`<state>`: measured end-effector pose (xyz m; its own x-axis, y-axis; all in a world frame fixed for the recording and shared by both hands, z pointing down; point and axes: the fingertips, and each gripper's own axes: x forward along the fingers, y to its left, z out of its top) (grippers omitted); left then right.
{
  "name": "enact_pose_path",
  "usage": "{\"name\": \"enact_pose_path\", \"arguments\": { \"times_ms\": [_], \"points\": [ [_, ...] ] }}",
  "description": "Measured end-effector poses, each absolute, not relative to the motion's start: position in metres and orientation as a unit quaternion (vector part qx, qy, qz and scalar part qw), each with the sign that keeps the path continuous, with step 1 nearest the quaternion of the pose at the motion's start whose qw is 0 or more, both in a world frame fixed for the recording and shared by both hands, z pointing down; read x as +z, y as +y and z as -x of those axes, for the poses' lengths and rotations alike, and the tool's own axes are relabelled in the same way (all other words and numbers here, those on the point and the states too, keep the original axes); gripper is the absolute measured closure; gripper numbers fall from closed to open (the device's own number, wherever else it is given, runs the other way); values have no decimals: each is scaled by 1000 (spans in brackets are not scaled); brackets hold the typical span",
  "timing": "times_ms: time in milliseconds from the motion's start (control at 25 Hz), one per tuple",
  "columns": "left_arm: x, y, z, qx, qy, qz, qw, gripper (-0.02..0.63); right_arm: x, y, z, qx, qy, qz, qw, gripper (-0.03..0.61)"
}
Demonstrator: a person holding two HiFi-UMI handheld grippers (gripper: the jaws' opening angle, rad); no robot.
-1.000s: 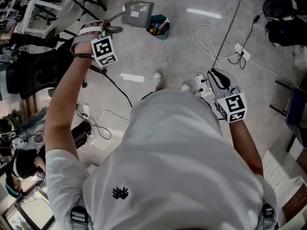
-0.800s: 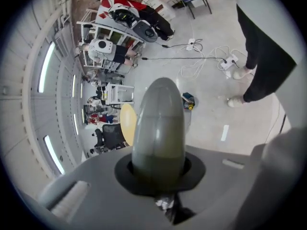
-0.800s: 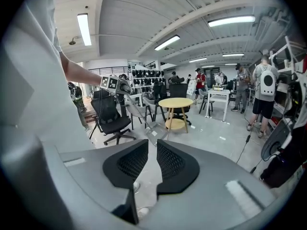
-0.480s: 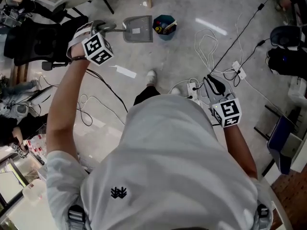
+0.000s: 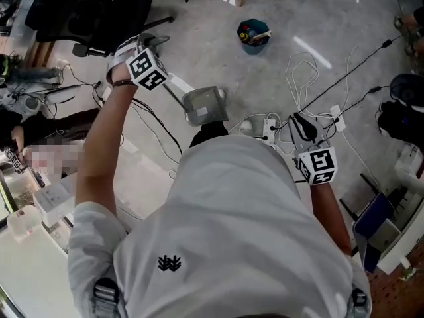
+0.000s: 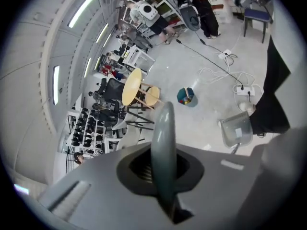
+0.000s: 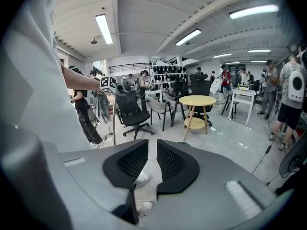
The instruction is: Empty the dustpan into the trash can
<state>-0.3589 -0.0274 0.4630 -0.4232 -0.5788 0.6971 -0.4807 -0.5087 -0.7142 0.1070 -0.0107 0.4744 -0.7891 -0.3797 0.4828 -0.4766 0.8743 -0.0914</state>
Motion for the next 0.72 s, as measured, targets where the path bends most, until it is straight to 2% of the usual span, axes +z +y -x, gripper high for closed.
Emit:
{"name": "enact_pose_path", "arguments": {
  "times_ms": [160, 360, 720],
  "points": [
    [445, 18, 365, -678, 527, 511, 37, 561, 472, -6, -97, 99, -945, -213, 227, 522],
    [432, 61, 355, -655, 562, 506, 4, 561, 476, -7, -90, 95, -948, -199, 228, 523],
    [432, 57, 371, -597, 617, 510, -49, 560, 476, -9, -81, 94, -950, -192, 229, 529]
  ]
}}
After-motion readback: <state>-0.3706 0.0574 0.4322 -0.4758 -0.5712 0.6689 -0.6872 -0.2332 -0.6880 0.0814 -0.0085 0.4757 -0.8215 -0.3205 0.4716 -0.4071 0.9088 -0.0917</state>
